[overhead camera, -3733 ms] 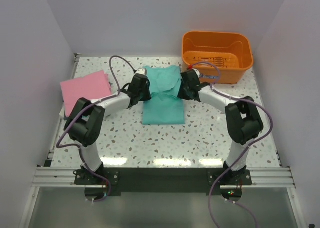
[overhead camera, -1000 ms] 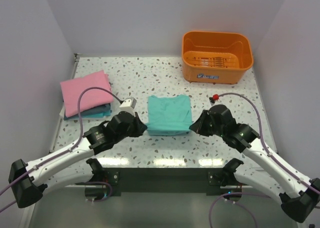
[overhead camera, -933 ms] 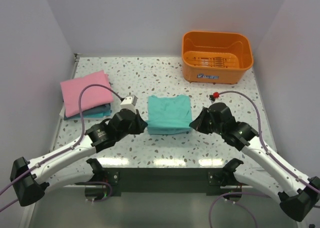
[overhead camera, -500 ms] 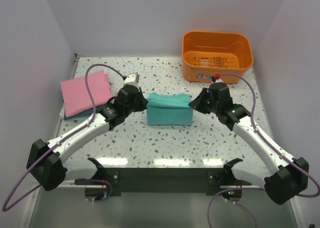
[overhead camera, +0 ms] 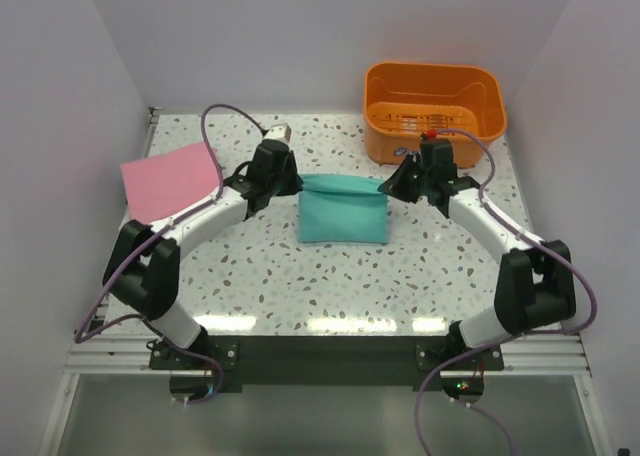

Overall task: Fold and stack the t-shirts
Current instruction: Fold the tshirt

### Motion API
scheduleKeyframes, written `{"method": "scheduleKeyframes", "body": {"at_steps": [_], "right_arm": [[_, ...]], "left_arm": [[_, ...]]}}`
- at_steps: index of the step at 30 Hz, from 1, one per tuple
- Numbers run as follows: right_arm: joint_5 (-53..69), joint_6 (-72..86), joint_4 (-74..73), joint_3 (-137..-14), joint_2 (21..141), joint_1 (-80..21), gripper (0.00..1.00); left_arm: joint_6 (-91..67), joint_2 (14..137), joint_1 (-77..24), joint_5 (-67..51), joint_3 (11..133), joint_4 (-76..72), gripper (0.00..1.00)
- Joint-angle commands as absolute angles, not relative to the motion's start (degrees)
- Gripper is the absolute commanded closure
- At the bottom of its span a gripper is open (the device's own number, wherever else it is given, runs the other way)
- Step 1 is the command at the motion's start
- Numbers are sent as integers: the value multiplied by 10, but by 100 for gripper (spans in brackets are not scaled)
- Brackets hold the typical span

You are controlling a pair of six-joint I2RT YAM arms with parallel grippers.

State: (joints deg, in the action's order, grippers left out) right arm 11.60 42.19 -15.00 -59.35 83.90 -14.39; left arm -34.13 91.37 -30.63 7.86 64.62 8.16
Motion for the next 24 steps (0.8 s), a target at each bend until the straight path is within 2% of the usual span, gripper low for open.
{"method": "scheduleKeyframes", "body": {"at_steps": [1, 11, 13, 14, 15, 16, 17, 18, 19, 20, 21, 23, 24], "right_arm": [[118, 398, -102, -639, 887, -125, 100], [121, 392, -69, -702, 1034, -115, 100], [133, 391, -69, -714, 1048, -113, 79], [135, 390, -73, -718, 1050, -114, 72], [137, 387, -81, -722, 1049, -113, 56], [136, 386, -83, -726, 1046, -114, 50], [134, 386, -85, -725, 1042, -113, 44], [134, 382, -89, -722, 1028, -113, 33], [136, 381, -88, -717, 1018, -114, 33], [138, 372, -89, -712, 1006, -113, 31], [142, 370, -90, -707, 996, -114, 18], [165, 367, -83, -673, 953, -115, 2], [171, 367, -78, -660, 938, -116, 1]], "left_arm": [[-306, 979, -277, 48, 695, 24, 100], [-301, 1098, -254, 21, 758, -11, 100], [-295, 1107, -251, 5, 773, -4, 99], [-294, 1107, -250, 4, 775, -4, 76], [-290, 1103, -250, 3, 770, -9, 60], [-290, 1093, -250, 4, 767, -11, 46], [-288, 1086, -250, 3, 764, -16, 21], [-287, 1073, -250, 4, 759, -16, 8], [-286, 1066, -250, 4, 756, -15, 0], [-285, 1059, -250, 4, 746, -13, 0], [-284, 1050, -250, -3, 738, -14, 0], [-286, 1026, -250, -11, 718, -24, 0], [-287, 1019, -250, -15, 700, -25, 0]]}}
